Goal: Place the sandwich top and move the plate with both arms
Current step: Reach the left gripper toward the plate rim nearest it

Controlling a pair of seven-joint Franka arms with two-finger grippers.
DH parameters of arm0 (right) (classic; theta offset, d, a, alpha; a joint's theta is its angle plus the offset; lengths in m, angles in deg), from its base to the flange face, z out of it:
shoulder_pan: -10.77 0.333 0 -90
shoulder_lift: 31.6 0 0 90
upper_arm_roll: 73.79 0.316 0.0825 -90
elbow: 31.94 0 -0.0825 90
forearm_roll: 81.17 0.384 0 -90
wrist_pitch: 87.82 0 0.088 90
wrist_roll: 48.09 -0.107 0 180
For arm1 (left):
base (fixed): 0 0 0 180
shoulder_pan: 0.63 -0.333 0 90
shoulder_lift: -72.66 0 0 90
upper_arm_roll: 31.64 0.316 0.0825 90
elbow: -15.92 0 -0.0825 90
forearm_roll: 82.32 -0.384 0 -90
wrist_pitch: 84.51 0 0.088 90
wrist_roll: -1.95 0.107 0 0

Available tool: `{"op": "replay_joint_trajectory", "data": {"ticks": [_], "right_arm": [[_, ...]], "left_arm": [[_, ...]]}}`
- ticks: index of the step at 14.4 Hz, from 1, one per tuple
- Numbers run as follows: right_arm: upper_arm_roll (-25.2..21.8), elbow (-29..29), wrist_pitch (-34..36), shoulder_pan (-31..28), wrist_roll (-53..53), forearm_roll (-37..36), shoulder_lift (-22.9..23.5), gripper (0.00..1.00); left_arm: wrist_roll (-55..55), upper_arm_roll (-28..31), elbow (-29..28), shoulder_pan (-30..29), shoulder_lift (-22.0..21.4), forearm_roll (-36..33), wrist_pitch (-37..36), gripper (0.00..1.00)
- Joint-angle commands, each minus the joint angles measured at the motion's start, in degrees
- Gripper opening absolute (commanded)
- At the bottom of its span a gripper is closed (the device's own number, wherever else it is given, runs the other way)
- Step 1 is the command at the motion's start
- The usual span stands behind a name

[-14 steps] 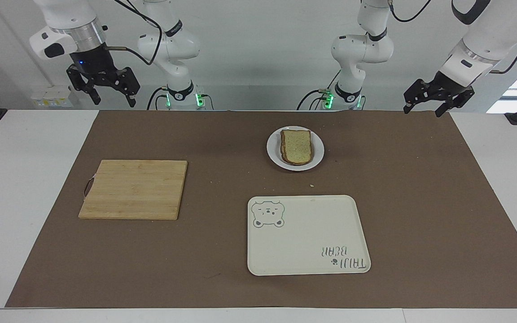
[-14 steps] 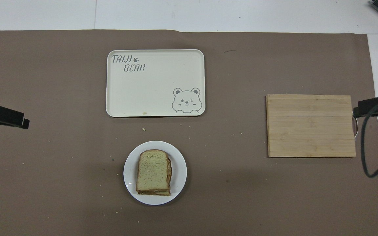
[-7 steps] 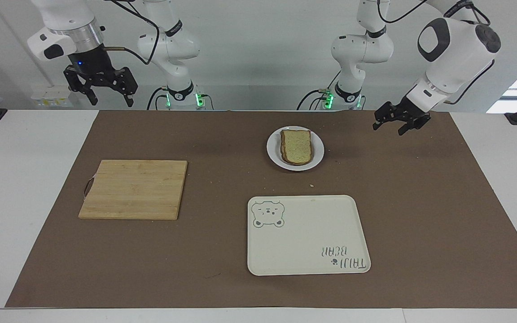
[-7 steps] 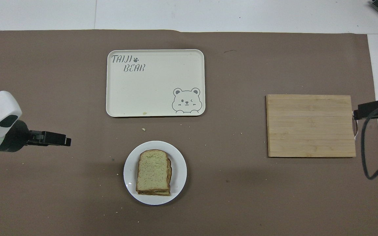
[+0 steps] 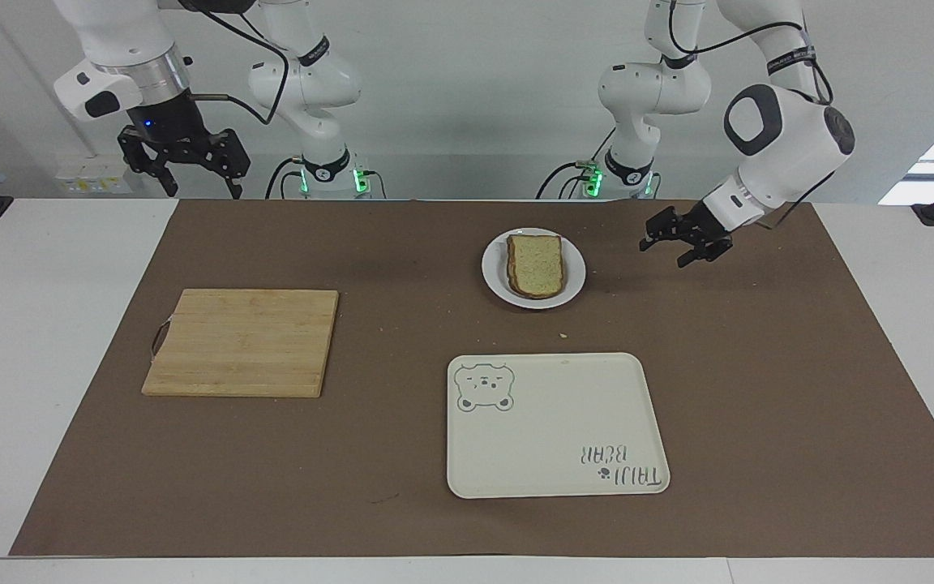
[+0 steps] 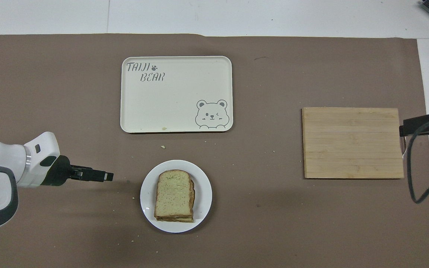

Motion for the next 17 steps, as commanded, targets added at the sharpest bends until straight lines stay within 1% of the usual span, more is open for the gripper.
{"op": "replay_joint_trajectory", "data": {"ticks": [1, 3, 4, 5, 6, 7, 8, 9, 11, 13, 15, 17], "right_arm": [[0.34, 1.25, -0.33, -0.73, 1.75, -0.03, -0.94, 1.0], [0.34, 1.25, -0.15, -0.73, 1.75, -0.03, -1.03, 1.0], [0.34, 1.25, -0.15, -0.73, 1.66, -0.03, -1.03, 1.0], [0.34, 1.16, -0.06, -0.73, 1.66, -0.03, -1.03, 1.0], [0.34, 1.25, -0.06, -0.73, 1.66, -0.03, -1.03, 1.0], [0.34, 1.16, -0.06, -0.81, 1.66, -0.03, -1.03, 1.0], [0.34, 1.16, -0.06, -0.73, 1.66, -0.03, -1.03, 1.0], [0.34, 1.16, -0.06, -0.81, 1.66, -0.03, -1.03, 1.0], [0.34, 1.16, -0.06, -0.81, 1.75, -0.03, -0.94, 1.0], [0.25, 1.07, -0.06, -0.81, 1.75, -0.03, -0.94, 1.0], [0.25, 0.9, -0.15, -0.81, 1.66, -0.03, -0.77, 1.0], [0.25, 0.81, -0.32, -0.9, 1.4, -0.03, -0.77, 1.0]], "left_arm": [[5.5, 0.18, -5.11, 1.84, -0.88, 4.71, 3.15, 1.0], [9.73, 0.18, -8.44, 2.11, -0.97, 8.3, 3.59, 1.0], [10.35, 0.18, -10.55, 2.37, -0.88, 9.89, 4.9, 0.98], [10.88, 0.09, -12.05, 4.11, -0.88, 11.13, 7.08, 0.94], [10.88, 0.18, -13.19, 5.87, -0.88, 12.7, 8.58, 0.86], [10.88, 0.18, -13.73, 6.32, -0.62, 14.72, 8.86, 0.8], [10.97, 0.18, -14.17, 6.94, -0.53, 16.31, 9.04, 0.72], [10.88, 0.18, -14.43, 8.86, -0.36, 17.45, 10.0, 0.65], [10.88, 0.09, -15.14, 10.63, -0.27, 18.34, 11.76, 0.56], [10.88, 0.18, -15.49, 11.07, -0.18, 18.78, 12.03, 0.47], [10.88, 0.18, -15.93, 11.95, 0.34, 18.87, 13.16, 0.47], [10.97, 0.09, -15.93, 12.39, 1.83, 19.92, 13.87, 0.47]]}}
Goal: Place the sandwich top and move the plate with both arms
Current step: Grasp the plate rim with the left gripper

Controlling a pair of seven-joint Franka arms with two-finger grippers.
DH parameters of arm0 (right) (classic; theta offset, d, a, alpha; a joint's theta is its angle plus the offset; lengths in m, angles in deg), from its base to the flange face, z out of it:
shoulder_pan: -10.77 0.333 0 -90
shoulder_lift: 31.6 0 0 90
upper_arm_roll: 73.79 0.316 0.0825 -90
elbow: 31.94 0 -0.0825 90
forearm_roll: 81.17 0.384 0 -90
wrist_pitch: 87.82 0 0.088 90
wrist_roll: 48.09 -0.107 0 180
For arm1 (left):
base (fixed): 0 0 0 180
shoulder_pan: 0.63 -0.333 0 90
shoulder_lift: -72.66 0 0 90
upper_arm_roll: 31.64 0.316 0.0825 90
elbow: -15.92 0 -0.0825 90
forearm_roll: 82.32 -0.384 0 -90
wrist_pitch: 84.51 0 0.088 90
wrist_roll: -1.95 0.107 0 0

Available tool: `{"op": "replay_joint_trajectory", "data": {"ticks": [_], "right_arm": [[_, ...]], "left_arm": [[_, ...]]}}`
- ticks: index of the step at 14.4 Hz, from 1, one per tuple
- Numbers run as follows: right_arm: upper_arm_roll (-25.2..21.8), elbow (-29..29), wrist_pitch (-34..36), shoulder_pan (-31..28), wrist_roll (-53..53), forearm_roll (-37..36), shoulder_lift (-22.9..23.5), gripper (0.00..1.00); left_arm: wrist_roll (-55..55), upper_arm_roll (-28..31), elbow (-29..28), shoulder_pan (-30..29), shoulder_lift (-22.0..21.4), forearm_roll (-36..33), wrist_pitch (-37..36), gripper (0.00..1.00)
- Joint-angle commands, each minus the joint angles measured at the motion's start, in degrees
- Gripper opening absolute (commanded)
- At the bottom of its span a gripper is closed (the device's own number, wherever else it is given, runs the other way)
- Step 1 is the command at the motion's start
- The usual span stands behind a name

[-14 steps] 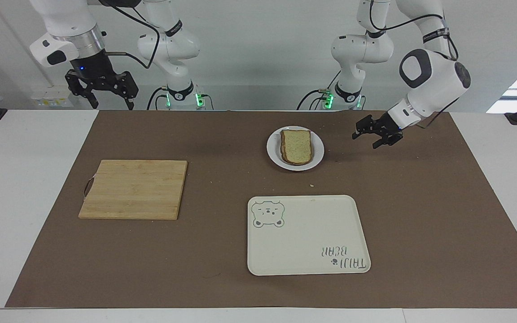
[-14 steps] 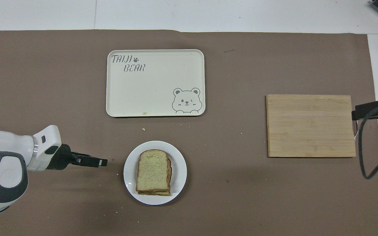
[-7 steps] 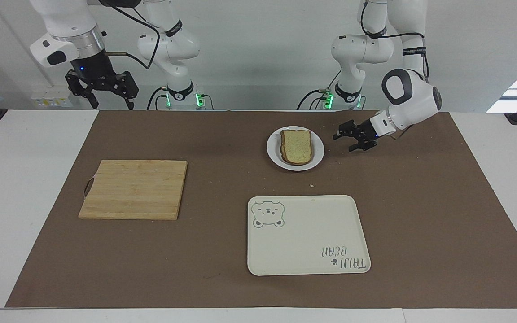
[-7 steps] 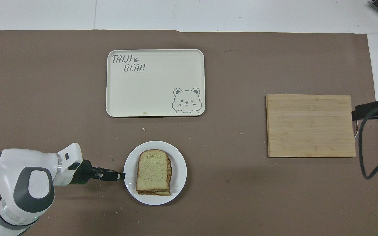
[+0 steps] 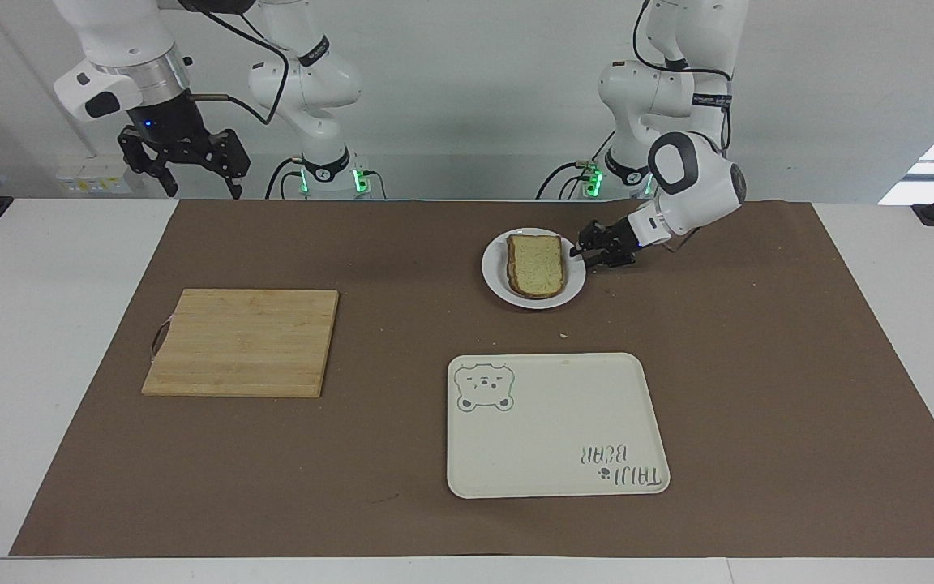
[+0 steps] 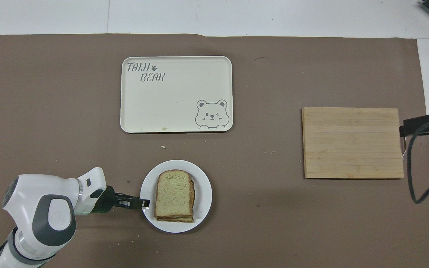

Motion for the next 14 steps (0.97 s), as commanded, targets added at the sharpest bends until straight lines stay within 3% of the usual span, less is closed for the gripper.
{"op": "replay_joint_trajectory", "data": {"ticks": [1, 3, 4, 5, 6, 14], "right_arm": [[0.27, 0.77, -0.72, -0.76, 1.3, -0.04, -0.66, 1.0], [0.27, 0.77, -0.99, -0.76, 1.65, -0.21, -0.66, 1.0], [0.35, 0.6, -1.25, -0.67, 1.74, -1.17, -0.4, 1.0], [0.35, 0.43, -1.77, -0.49, 1.74, -1.26, -0.05, 1.0], [0.35, 0.25, -1.34, -0.67, 1.74, -1.35, 0.22, 1.0], [0.35, -0.1, -0.9, -0.84, 1.3, -0.04, 0.13, 1.0]], "left_arm": [[1.35, 0.73, -0.99, 2.95, 2.45, 4.06, 3.37, 0.44], [2.93, 0.64, -0.99, 4.53, 3.6, 8.54, 4.34, 0.43], [3.02, 0.73, -0.99, 6.2, 3.6, 10.39, 5.21, 0.36], [3.02, 0.64, -0.99, 6.39, 3.69, 11.71, 5.57, 0.12], [3.02, 0.73, -0.81, 6.39, 3.78, 11.99, 5.4, 0.0], [2.24, 0.9, 5.6, -0.46, 7.29, 12.08, -2.69, 0.0]]}}
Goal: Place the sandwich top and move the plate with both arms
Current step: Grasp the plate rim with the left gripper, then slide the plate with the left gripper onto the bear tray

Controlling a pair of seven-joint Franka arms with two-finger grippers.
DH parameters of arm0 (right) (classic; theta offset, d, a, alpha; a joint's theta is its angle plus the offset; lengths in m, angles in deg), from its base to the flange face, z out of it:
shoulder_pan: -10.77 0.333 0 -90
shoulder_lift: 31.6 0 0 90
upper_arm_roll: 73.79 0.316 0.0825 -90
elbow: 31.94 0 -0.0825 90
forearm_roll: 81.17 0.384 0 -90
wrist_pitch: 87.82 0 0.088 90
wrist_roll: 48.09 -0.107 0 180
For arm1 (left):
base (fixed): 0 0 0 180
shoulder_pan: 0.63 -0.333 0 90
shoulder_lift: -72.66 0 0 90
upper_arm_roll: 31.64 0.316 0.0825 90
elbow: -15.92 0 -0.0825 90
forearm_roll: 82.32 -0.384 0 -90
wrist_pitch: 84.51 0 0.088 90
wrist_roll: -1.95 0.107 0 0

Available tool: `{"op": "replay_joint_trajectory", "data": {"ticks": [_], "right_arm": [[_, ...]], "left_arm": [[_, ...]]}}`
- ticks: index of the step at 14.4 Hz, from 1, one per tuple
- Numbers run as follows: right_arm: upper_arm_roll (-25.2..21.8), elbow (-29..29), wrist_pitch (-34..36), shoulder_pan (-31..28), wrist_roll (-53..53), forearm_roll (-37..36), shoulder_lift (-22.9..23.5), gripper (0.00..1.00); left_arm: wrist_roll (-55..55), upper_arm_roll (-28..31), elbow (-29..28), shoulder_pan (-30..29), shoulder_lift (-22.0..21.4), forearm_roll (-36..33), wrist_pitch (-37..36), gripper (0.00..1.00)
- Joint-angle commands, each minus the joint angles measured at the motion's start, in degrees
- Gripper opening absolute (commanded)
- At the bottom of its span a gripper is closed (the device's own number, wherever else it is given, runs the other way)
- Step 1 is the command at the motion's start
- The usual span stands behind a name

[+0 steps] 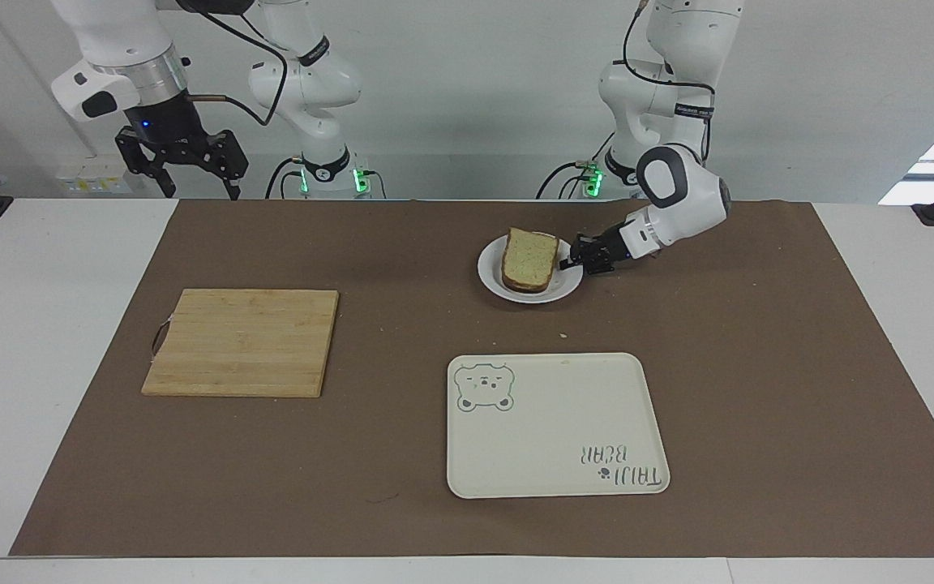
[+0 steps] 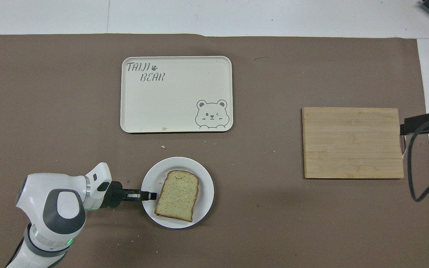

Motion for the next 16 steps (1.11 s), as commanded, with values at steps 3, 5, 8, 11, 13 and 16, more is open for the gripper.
{"op": "replay_joint_trajectory", "data": {"ticks": [3, 5, 8, 11, 13, 16], "right_arm": [[0.41, -0.08, -0.23, -0.67, 1.38, 0.01, 0.04, 1.0], [0.41, -0.08, -0.32, -0.67, 1.39, 0.01, 0.04, 1.0], [0.41, -0.08, -0.32, -0.67, 1.39, 0.01, 0.04, 1.0], [0.41, -0.08, -0.23, -0.67, 1.39, 0.01, 0.04, 1.0], [0.41, -0.08, -0.23, -0.67, 1.39, 0.01, 0.04, 1.0], [0.41, -0.08, -0.32, -0.67, 1.39, 0.01, 0.04, 1.0]], "left_arm": [[-1.06, 0.22, 7.68, -5.82, 4.17, 0.69, -8.7, 0.0], [-1.94, 0.31, 11.11, -7.58, 5.92, 0.43, -11.26, 0.0], [-5.19, 0.39, 18.31, -9.96, 9.88, -0.71, -14.43, 0.0], [-7.83, 0.31, 24.64, -11.98, 13.13, -2.99, -15.84, 0.0], [-10.28, 0.31, 29.29, -12.42, 15.59, -3.52, -16.54, 0.0], [-15.11, 0.31, 35.72, -12.43, 18.93, -3.61, -16.38, 0.0]]}}
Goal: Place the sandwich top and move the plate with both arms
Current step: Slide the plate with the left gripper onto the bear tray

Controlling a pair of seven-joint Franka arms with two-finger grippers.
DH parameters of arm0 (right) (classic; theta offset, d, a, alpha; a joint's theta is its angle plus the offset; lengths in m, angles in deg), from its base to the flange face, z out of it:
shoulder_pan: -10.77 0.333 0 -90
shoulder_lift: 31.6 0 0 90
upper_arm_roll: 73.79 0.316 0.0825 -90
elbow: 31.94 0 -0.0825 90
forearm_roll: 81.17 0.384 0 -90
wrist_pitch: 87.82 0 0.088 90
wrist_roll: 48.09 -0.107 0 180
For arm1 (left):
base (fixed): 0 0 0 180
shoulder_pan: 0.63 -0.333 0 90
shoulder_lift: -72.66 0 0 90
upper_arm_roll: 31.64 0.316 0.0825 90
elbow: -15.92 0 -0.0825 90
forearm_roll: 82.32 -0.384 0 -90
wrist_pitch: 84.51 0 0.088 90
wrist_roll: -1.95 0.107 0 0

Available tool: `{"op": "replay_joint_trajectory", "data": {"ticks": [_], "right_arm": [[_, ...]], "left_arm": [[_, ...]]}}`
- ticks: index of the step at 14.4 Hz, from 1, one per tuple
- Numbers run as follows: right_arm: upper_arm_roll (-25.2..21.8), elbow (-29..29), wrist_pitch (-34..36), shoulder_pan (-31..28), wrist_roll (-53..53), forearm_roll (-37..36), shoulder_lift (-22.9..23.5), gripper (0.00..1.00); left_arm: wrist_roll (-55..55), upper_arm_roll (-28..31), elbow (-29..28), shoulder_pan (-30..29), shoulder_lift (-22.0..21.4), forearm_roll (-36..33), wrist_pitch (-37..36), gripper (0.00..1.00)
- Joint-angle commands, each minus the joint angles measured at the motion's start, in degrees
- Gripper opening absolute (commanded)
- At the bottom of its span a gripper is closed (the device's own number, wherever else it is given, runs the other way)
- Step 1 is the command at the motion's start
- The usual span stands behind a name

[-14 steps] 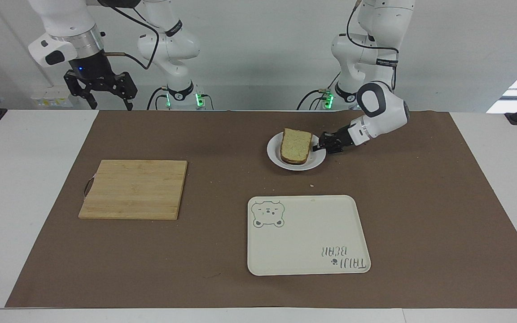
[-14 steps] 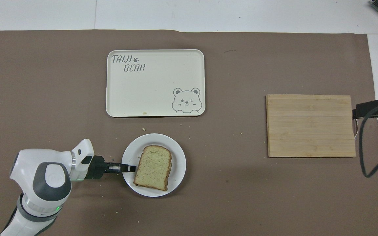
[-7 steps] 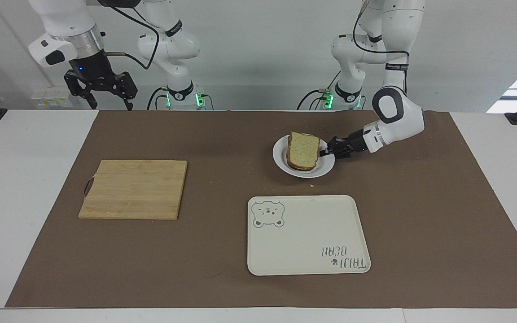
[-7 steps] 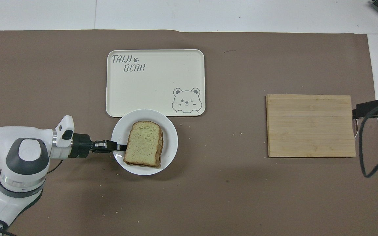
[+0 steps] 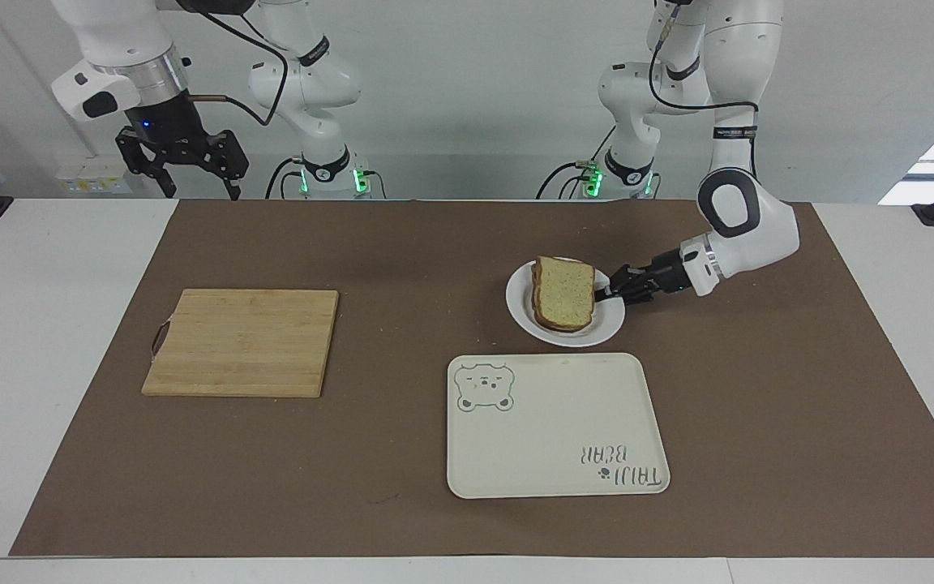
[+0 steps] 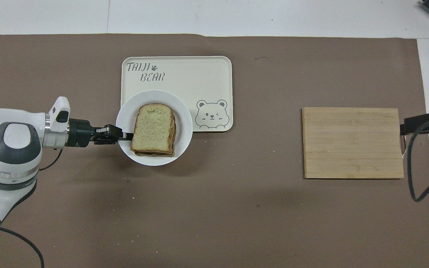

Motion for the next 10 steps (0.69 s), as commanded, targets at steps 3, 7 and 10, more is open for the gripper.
{"op": "replay_joint_trajectory", "data": {"ticks": [3, 7, 10], "right_arm": [[0.37, -0.08, -0.23, -0.68, 1.39, 0.01, 0.04, 1.0], [0.37, -0.08, -0.32, -0.68, 1.39, 0.01, 0.04, 1.0], [0.37, -0.08, -0.32, -0.68, 1.39, 0.01, 0.04, 1.0]], "left_arm": [[-9.49, -0.32, 12.49, -0.75, 7.17, -4.89, -1.69, 0.0], [-12.41, -0.67, 20.93, -0.39, 13.93, -5.08, -0.38, 0.0], [-12.5, -0.93, 24.46, 0.05, 18.33, -4.99, 3.21, 0.0]]}}
